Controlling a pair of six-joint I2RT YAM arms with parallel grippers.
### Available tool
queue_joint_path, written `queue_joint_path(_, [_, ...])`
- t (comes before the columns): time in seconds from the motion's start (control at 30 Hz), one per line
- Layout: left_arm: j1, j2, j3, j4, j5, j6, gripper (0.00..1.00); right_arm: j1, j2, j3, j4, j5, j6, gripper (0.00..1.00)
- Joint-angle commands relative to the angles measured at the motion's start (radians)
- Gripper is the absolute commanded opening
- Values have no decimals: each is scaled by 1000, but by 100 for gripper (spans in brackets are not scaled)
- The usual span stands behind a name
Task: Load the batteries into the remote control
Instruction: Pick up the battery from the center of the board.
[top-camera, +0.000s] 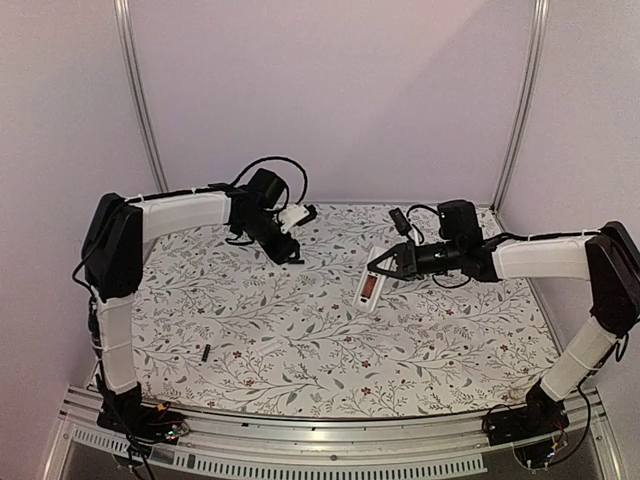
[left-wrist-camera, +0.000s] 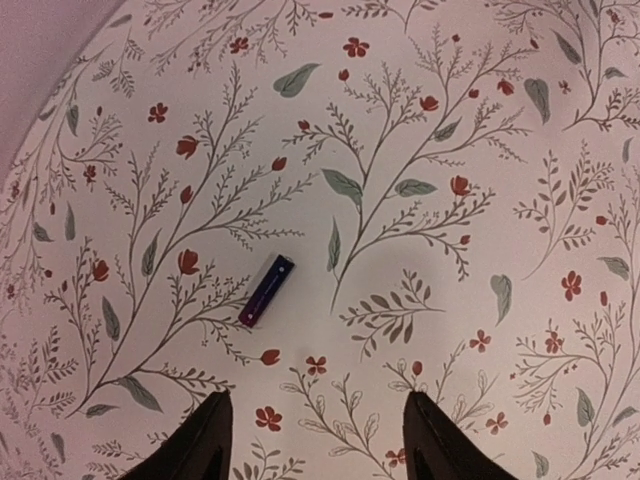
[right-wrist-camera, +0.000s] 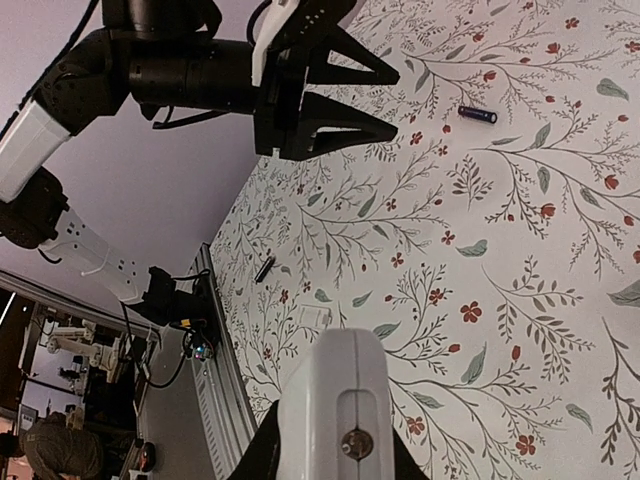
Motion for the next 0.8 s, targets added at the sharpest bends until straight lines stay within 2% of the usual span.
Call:
queue_joint_path(0.0, [28,61,74,-105,29,69,57,-7,-55,-34,16,-12,-79,0])
queue_joint_path(0.77, [50,326,390,-258,46,150,54,-6,-105,-71,9,-42,-173,0])
